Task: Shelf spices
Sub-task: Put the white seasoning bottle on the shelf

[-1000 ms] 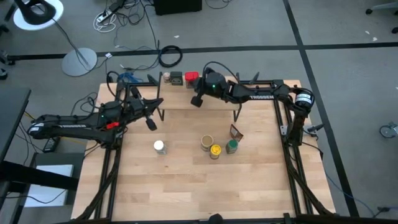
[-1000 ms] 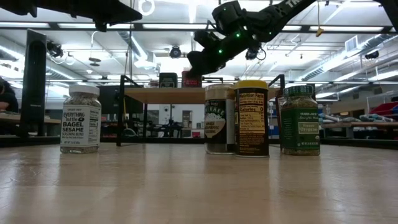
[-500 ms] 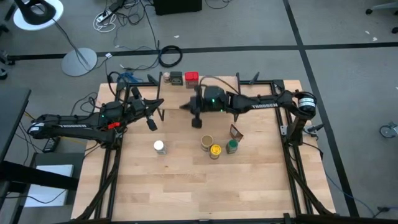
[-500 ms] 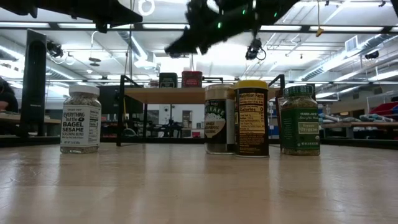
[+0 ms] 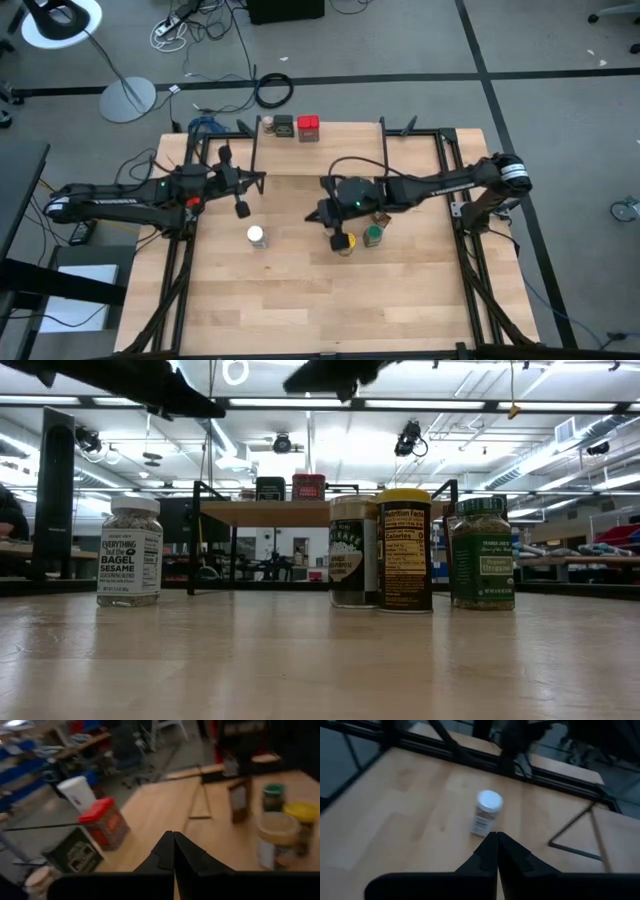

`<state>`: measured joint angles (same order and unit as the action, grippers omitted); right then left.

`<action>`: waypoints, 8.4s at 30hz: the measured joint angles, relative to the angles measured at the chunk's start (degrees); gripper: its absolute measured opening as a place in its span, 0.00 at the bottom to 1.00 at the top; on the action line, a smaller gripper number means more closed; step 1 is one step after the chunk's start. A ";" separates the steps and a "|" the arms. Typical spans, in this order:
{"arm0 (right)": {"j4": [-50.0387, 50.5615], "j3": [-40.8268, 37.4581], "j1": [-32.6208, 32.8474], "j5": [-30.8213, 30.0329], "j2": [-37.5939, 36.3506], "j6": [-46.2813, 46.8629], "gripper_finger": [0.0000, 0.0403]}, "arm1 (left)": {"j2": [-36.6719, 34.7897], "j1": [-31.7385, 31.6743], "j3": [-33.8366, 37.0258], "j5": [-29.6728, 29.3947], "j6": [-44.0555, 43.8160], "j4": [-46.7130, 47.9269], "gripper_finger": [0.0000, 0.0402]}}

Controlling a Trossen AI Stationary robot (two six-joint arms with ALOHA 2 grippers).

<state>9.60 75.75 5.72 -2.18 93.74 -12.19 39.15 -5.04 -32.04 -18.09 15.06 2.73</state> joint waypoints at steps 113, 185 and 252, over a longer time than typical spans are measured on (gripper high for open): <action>22.67 0.00 10.56 -21.28 -6.87 12.03 0.81 | 26.91 23.39 -19.12 1.79 -39.30 53.41 0.76; 22.79 0.00 12.30 -21.41 -7.44 12.65 0.76 | 40.07 20.63 -24.60 6.39 -24.20 46.97 0.48; 22.23 0.00 25.35 -43.07 -20.53 12.44 0.76 | 69.23 -18.97 -85.93 19.55 1.93 72.29 0.61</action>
<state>31.83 75.75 31.07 -45.25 73.21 0.25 108.38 -24.01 -117.97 1.46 16.99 75.02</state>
